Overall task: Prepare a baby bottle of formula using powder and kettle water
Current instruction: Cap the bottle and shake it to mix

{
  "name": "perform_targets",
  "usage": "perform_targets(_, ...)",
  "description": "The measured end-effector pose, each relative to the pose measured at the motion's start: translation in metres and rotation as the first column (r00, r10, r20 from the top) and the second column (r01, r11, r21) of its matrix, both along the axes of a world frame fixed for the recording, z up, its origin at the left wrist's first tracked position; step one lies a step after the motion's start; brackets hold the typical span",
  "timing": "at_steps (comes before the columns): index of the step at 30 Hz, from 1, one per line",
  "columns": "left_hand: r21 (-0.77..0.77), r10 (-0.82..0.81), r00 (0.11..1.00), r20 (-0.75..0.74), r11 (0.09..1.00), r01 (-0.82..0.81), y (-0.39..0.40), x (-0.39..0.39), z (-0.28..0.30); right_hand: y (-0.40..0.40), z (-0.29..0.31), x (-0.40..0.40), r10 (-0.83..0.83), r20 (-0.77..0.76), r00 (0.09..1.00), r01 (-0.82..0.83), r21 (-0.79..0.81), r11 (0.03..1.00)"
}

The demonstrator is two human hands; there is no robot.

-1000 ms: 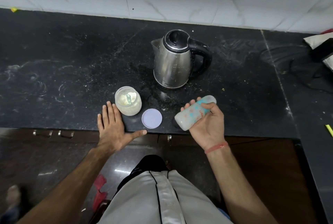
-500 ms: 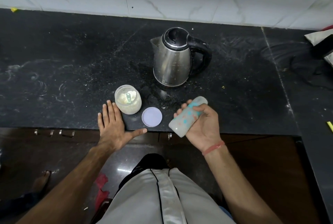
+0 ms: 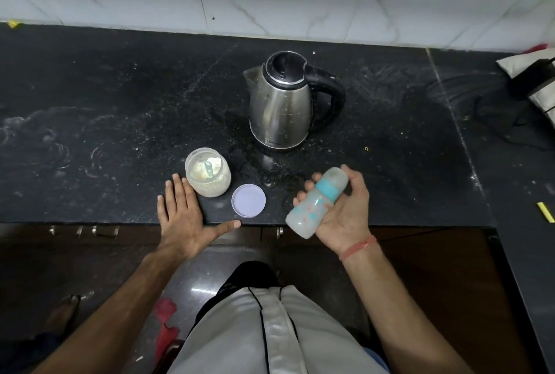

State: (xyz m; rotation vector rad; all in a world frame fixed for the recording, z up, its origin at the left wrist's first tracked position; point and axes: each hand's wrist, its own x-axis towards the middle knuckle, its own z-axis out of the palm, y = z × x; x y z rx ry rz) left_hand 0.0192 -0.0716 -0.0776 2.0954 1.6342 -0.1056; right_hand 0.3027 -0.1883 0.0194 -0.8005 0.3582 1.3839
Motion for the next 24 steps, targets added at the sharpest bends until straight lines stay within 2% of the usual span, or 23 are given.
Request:
perform_targets(3,0.012,0.000,1.000,-0.012,1.000,0.000,-0.001,0.000,-0.001,0.002,-0.002,0.002,-0.117,-0.083,0.990,0.114,-0.033,0.993)
perform_targets(7,0.026,0.002,1.000,-0.010,1.000,-0.001,0.000,0.000,-0.003,0.004,-0.002,-0.001,0.060,0.025,0.998,-0.059,-0.057,0.997)
perform_targets(10,0.041,0.004,1.000,0.000,0.999,-0.004,-0.002,0.000,-0.004,0.006,-0.003,-0.003,-0.065,-0.074,0.995,0.060,-0.064,0.996)
perform_targets(14,0.041,0.001,1.000,0.000,0.999,-0.001,0.000,-0.001,-0.003,0.011,-0.001,-0.002,0.154,0.052,0.987,-0.151,-0.043,0.988)
perform_targets(17,0.043,0.011,1.000,-0.008,0.999,-0.011,-0.001,-0.001,-0.005,0.011,0.004,0.008,-0.035,-0.047,0.998,0.033,-0.024,0.999)
perform_targets(18,0.046,0.012,1.000,-0.006,0.999,-0.011,-0.002,0.000,-0.005,0.010,0.005,0.012,-0.045,-0.070,0.997,0.044,-0.016,0.999)
perform_targets(21,0.044,0.007,1.000,-0.004,0.999,-0.007,-0.001,0.000,-0.004,0.009,0.007,0.015,0.181,0.066,0.981,-0.176,-0.066,0.982)
perform_targets(22,0.048,0.008,1.000,-0.002,0.999,-0.008,0.000,0.000,-0.004,0.009,0.007,0.017,0.195,0.073,0.978,-0.191,-0.068,0.979)
perform_targets(24,0.057,0.015,1.000,0.005,0.998,-0.015,-0.002,0.000,-0.006,0.006,0.008,0.017,0.031,0.003,1.000,-0.030,-0.079,0.996)
